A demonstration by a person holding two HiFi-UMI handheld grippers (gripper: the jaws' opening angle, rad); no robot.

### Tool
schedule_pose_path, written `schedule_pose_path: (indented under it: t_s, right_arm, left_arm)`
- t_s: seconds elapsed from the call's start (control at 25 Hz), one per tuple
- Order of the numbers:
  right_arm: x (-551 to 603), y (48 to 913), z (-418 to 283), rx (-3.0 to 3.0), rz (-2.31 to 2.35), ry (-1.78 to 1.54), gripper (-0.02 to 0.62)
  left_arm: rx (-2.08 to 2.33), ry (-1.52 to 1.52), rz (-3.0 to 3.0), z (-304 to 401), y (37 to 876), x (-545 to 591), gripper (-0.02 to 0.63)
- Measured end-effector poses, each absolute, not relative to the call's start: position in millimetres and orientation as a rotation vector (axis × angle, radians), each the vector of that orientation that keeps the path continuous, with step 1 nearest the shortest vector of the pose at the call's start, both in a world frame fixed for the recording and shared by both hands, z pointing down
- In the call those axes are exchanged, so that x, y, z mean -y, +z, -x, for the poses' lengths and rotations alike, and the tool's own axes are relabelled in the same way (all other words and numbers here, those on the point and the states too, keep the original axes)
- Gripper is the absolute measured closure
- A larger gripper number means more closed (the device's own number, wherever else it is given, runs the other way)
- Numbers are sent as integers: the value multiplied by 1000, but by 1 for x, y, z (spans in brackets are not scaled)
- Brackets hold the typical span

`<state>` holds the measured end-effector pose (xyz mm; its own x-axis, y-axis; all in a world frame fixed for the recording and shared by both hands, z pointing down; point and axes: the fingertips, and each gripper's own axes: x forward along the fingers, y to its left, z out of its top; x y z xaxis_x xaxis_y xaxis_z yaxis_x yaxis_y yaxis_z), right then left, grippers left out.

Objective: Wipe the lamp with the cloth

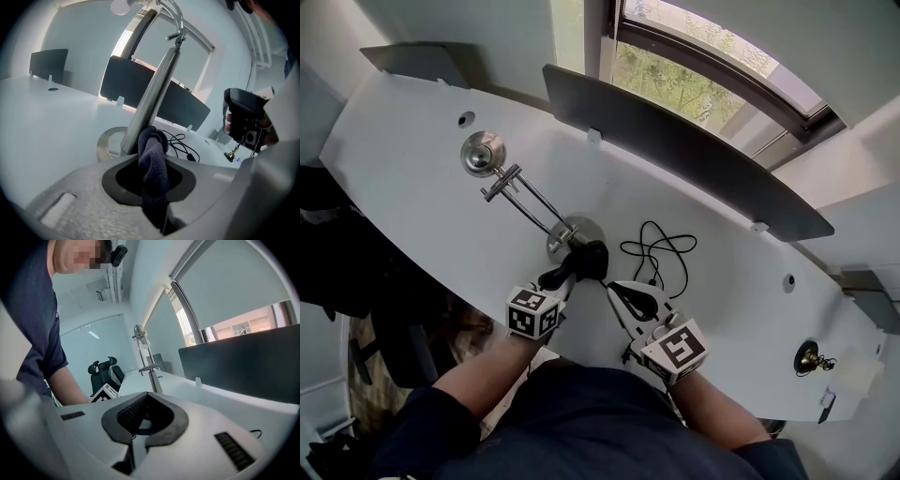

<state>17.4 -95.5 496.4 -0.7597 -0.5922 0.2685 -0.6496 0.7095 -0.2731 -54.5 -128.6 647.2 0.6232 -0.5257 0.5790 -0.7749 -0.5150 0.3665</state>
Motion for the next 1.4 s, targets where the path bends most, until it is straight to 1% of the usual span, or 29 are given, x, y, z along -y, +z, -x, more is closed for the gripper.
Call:
schedule_pose_path:
  t_s: [0.24,0.56,1.12,1.4]
  right_arm:
    - [98,496,-9,2765,-1013,546,586]
    - [105,497,1,2760,-993,556,586]
    - [100,499,-6,2749,-972,541,586]
    - [96,490,-4,2768,-953,516,586]
  left_arm:
    - [1062,559,-2234,81,643,141,548]
    - [1207,477,-2177,116,629,182,548]
    - [1248,389,-2212,105,611,224,548]
    - [1279,365,-2227,114,587,213,548]
